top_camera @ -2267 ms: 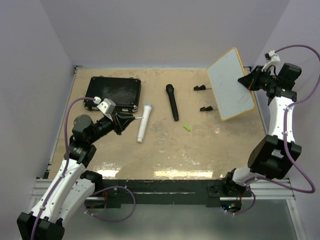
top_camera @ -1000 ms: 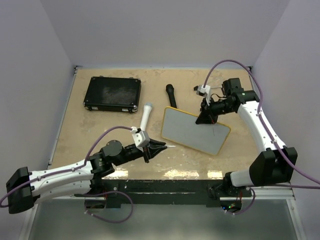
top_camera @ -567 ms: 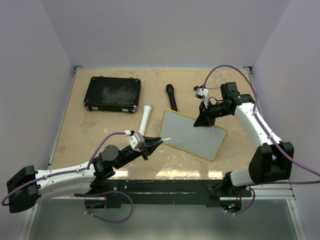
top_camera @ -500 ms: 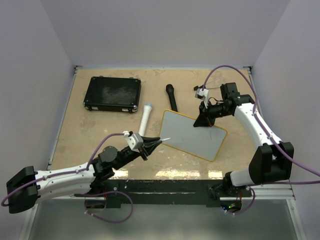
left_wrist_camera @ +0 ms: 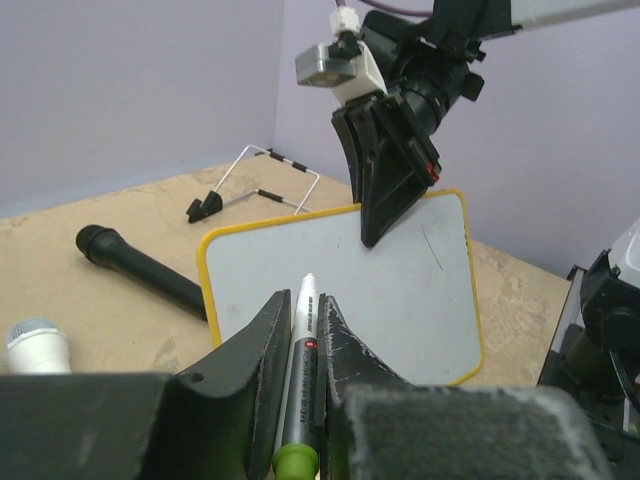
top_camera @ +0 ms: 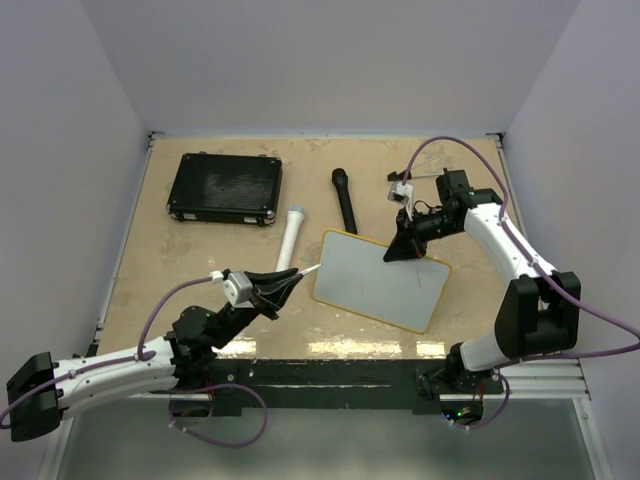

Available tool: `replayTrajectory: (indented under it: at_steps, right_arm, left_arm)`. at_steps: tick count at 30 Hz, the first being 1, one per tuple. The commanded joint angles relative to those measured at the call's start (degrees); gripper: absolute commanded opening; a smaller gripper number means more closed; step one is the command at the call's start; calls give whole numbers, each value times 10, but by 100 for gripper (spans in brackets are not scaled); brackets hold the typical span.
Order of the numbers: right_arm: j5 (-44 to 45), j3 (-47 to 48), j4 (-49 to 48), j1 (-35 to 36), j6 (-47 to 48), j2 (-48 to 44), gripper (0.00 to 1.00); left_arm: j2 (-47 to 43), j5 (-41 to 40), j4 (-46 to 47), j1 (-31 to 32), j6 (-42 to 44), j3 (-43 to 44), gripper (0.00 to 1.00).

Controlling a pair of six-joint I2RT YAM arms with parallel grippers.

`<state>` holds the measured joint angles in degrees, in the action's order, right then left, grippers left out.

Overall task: Write a sentence on the whiteboard
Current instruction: Move the whiteboard to the center of the board.

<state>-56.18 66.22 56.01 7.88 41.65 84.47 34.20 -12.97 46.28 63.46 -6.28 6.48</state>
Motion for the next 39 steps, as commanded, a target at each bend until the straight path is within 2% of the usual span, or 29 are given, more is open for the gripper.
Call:
replayTrajectory:
  at_steps: [1, 39]
  right_arm:
    - [-9, 2, 1, 2, 53, 5, 0]
    - [-8, -14, -6, 2, 55, -11, 0]
  left_arm:
    - [-14, -28, 40, 1, 22, 0, 0]
    - [-7, -21, 18, 1, 33, 17, 0]
